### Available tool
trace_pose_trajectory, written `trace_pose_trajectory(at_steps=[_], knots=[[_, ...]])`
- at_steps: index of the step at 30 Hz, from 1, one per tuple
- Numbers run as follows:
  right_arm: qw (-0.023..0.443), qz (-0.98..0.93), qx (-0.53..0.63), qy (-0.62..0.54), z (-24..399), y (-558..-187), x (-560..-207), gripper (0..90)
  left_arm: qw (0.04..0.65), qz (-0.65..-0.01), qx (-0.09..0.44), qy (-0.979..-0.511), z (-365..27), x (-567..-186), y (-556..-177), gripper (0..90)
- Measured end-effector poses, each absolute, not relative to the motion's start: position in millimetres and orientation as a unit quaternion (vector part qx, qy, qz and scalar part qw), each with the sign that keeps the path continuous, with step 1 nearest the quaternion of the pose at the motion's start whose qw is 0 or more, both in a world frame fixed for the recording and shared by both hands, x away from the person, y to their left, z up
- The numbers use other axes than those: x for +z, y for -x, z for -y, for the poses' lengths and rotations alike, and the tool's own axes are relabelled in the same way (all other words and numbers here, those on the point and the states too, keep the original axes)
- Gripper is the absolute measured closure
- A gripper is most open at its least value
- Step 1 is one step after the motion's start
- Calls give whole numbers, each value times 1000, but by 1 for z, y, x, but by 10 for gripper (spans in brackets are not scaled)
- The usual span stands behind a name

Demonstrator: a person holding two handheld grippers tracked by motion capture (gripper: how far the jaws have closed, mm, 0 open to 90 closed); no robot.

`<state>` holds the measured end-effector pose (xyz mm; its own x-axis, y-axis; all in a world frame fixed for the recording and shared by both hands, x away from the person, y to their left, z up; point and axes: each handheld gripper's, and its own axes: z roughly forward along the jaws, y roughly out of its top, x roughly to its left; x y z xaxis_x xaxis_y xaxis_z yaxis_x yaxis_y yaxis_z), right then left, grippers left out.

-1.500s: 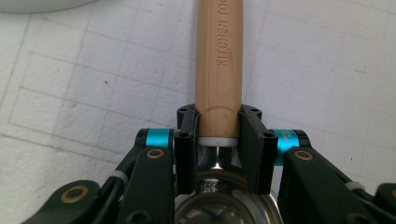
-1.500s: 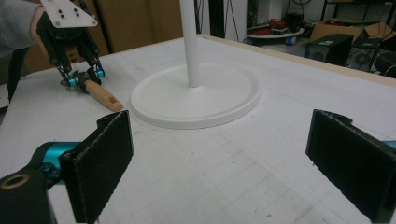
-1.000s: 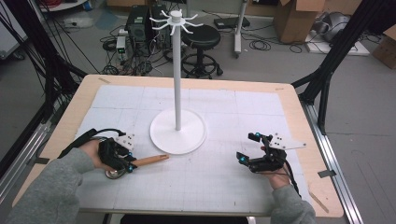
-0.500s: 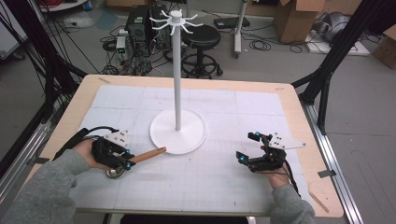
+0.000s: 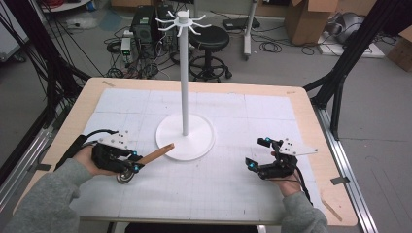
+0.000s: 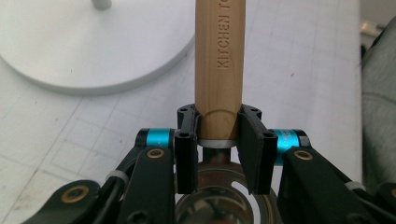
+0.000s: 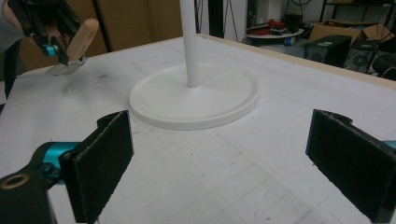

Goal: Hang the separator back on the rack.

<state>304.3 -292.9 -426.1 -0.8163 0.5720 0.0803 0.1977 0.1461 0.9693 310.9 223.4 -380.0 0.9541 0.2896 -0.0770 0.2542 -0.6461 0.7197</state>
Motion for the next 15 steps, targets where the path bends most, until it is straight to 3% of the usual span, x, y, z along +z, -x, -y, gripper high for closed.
trace_pose_trajectory(at_steps=[15], knots=[[157, -742, 598, -260, 293, -304, -426, 67, 471, -190, 50, -860, -233, -378, -305, 691]])
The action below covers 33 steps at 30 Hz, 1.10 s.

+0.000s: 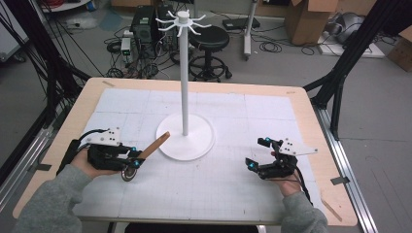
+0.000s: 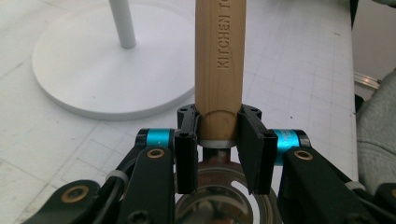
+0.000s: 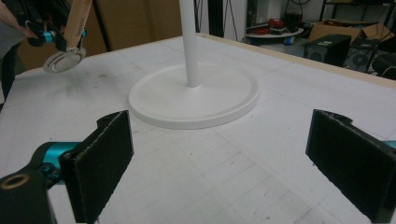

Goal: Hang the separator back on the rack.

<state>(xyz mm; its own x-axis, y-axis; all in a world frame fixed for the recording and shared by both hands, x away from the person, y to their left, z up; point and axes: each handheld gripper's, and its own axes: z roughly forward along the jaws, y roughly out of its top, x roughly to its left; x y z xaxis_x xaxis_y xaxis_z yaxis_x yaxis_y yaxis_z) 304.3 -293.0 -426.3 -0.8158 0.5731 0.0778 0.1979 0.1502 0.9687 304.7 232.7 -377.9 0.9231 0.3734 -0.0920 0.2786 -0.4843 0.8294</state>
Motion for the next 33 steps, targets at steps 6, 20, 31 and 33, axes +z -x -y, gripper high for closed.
trace_pose_trajectory(at_steps=[6, 20, 31, 33], knots=[[157, -742, 597, -260, 293, -304, -426, 67, 519, -197, 58, -830, -232, -374, -304, 692], [160, -740, 599, -260, 293, -302, -424, 67, 588, -217, 115, -771, -229, -366, -300, 692], [161, -742, 597, -260, 293, -302, -425, 67, 606, -245, 127, -746, -227, -360, -297, 692], [163, -742, 597, -258, 293, -302, -425, 67, 603, -245, 130, -748, -225, -360, -296, 692]])
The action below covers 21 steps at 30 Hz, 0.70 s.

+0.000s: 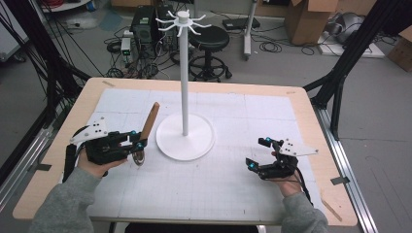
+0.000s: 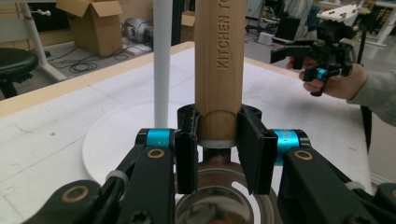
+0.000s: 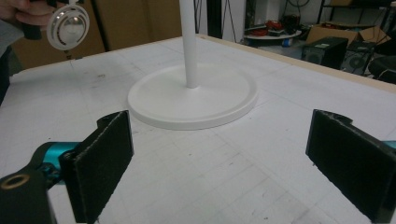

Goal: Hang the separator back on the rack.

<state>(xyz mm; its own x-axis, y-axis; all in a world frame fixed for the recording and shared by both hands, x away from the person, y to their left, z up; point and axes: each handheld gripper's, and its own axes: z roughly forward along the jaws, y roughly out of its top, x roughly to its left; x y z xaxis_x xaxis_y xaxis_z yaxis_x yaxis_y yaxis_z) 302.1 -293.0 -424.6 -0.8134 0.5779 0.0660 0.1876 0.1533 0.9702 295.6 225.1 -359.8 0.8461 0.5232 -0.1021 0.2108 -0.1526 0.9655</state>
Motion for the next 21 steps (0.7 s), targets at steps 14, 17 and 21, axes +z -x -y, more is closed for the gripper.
trace_pose_trajectory(at_steps=[14, 17, 21], knots=[[163, -740, 598, -260, 293, -302, -424, 67, 613, -260, 146, -732, -221, -351, -296, 692], [163, -740, 598, -260, 293, -302, -424, 67, 612, -260, 150, -732, -222, -348, -296, 692], [162, -740, 598, -260, 293, -302, -424, 67, 610, -262, 154, -732, -223, -342, -297, 692]])
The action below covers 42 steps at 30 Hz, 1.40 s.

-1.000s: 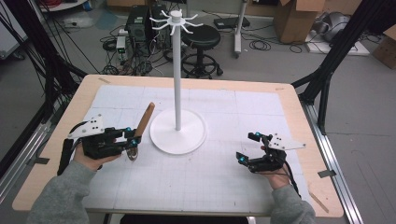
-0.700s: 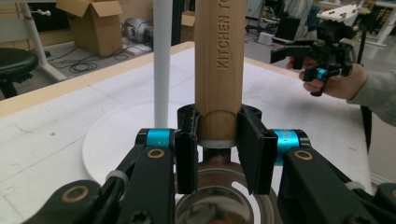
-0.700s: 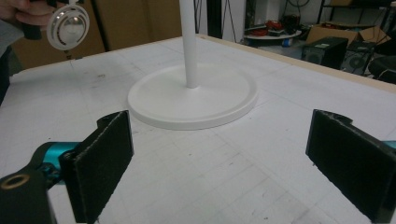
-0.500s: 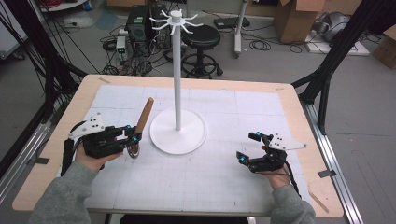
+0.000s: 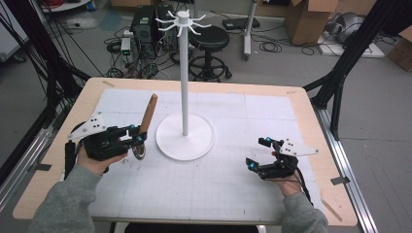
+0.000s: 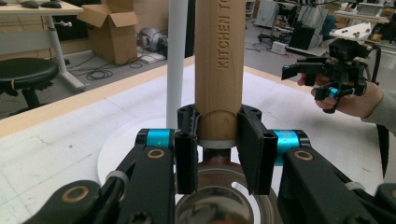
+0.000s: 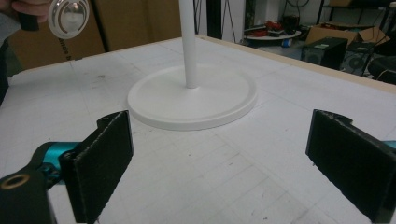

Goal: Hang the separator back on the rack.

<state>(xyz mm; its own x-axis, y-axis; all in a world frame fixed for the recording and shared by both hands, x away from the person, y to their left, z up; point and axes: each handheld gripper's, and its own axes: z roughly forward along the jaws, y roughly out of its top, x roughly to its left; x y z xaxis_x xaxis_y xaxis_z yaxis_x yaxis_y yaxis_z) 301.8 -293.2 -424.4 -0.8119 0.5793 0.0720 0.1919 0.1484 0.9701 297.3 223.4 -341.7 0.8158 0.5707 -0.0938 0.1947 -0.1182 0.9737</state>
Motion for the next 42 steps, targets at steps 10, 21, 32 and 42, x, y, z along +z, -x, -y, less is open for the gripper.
trace_pose_trajectory(at_steps=[10, 21, 32, 42], knots=[[163, -740, 599, -260, 293, -302, -424, 67, 607, -263, 163, -732, -221, -323, -301, 692], [161, -742, 597, -260, 293, -302, -425, 67, 603, -270, 171, -731, -222, -310, -303, 692], [160, -741, 597, -262, 293, -302, -425, 67, 603, -268, 176, -730, -220, -293, -302, 692], [162, -740, 599, -260, 294, -302, -424, 67, 599, -274, 189, -728, -220, -276, -307, 692]])
